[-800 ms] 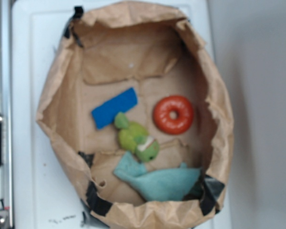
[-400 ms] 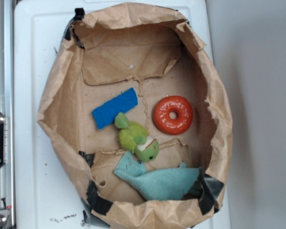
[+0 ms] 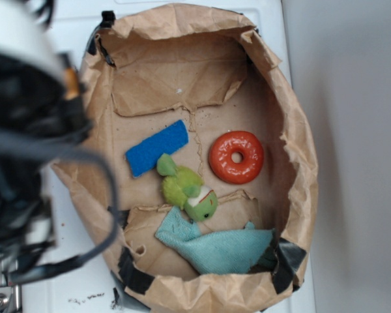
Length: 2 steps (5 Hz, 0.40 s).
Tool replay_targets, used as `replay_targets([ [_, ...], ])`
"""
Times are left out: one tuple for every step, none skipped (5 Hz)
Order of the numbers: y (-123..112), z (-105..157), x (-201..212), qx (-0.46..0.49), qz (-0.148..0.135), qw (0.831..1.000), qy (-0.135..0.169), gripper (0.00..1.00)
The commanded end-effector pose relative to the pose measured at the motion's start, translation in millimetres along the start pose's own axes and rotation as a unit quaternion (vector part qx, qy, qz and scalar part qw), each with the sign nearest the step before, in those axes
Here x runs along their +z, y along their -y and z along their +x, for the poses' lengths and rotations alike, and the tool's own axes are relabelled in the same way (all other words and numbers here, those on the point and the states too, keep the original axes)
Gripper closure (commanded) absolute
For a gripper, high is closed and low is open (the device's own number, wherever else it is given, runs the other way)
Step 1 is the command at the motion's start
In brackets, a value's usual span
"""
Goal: Grab the blue sponge.
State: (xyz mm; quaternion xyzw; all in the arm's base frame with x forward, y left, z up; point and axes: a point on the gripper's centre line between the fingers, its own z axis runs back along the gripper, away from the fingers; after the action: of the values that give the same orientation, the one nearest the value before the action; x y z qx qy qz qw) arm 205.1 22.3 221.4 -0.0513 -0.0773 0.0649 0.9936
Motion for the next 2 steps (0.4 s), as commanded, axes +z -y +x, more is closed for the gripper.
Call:
replay_targets([
  [-44.9,51.3,-50.1,0.018,-0.002,0.999,0.050,0.00],
  [-47.5,53.0,-82.0,0.008,0.013,0.999,0.043,0.00],
])
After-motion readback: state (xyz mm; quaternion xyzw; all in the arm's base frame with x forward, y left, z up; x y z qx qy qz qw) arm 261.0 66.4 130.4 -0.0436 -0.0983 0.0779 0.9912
